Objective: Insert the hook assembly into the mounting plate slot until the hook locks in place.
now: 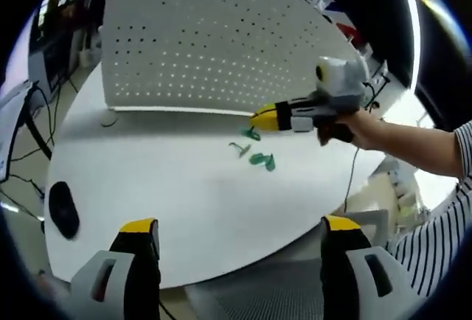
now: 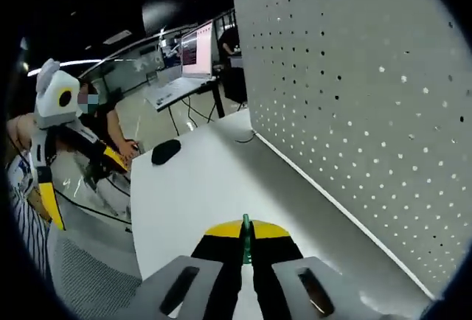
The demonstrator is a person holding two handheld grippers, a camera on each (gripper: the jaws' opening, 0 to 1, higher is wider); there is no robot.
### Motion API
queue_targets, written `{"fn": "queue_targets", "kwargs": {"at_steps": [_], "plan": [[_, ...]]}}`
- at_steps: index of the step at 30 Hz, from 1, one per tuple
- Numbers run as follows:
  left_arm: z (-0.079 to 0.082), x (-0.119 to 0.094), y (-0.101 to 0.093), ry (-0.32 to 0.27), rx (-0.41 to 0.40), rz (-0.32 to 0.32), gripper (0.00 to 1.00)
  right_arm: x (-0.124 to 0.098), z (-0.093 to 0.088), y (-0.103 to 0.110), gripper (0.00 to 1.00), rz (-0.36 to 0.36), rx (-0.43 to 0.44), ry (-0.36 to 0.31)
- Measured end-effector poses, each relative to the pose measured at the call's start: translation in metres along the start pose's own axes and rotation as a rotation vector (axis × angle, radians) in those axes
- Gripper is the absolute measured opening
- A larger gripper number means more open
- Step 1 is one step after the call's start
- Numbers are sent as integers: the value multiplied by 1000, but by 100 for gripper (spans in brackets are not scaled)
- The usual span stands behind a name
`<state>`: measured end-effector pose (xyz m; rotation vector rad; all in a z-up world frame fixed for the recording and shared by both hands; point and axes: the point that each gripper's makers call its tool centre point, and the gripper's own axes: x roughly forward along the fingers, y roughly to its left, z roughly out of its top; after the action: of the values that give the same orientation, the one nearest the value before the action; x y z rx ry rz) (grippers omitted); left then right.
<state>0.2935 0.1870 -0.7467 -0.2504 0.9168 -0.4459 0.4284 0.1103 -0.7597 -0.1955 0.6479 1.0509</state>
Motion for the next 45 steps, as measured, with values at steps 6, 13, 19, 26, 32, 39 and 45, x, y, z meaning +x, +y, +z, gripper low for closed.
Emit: {"fn": "queue_targets", "kwargs": {"at_steps": [6, 13, 19, 26, 32, 39, 45], "plan": [[8, 4, -4, -13, 16, -2, 89, -18, 10, 17, 0, -14, 146, -99], [12, 9, -10, -24, 19, -15, 86, -37, 21, 35, 0, -17, 292, -202], [14, 13, -18, -39, -9, -50, 86, -53, 29, 47, 0, -19, 437, -283], [16, 14, -24, -49, -17, -70, 83, -63, 35, 65, 0, 7, 431, -311], [19, 14, -30, -64, -23, -82, 81, -74, 40, 71, 0, -5, 475, -357], [24, 13, -32, -94, -45, -79, 79, -80, 49, 81, 0, -9, 493, -400], [29, 13, -34, -106, -44, -84, 75, -81, 55, 86, 0, -18, 503, -426]]}}
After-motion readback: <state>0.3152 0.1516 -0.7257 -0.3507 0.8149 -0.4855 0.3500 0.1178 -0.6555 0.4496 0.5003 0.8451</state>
